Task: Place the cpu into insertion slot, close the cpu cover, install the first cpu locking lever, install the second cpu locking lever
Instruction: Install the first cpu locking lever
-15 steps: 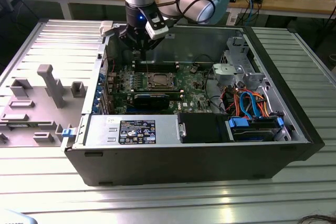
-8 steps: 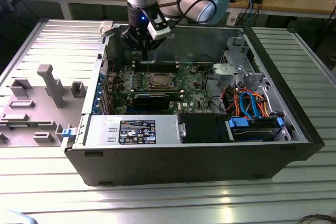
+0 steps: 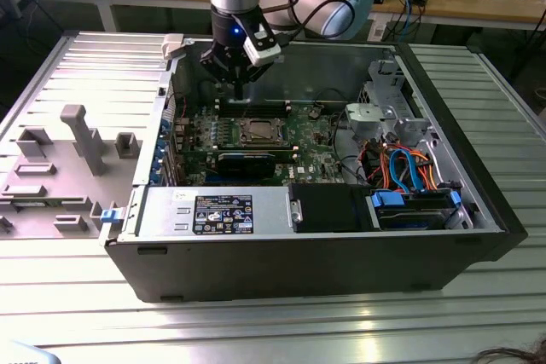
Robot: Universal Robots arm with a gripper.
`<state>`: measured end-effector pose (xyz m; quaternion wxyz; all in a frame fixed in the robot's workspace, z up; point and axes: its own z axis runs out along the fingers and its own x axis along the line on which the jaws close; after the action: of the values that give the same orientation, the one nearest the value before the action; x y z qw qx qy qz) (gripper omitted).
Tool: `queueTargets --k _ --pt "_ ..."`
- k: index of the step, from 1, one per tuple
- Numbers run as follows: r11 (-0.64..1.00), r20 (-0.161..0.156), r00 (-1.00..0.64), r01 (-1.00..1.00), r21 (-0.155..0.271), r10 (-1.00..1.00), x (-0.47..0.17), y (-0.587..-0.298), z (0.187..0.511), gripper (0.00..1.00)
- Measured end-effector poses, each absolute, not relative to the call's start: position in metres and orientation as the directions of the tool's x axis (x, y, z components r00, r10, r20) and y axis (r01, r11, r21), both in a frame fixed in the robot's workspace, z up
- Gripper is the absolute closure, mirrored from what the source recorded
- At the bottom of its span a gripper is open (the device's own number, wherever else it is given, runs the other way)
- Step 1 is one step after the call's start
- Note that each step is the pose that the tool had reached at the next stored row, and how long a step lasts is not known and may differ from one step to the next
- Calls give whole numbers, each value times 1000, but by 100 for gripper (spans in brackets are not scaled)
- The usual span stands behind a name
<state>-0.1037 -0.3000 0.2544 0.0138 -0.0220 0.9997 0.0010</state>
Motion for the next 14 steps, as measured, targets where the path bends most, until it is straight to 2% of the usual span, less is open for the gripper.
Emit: queueTargets --k 14 --pt "999 -27 -999 -43 2 -43 -99 -300 244 89"
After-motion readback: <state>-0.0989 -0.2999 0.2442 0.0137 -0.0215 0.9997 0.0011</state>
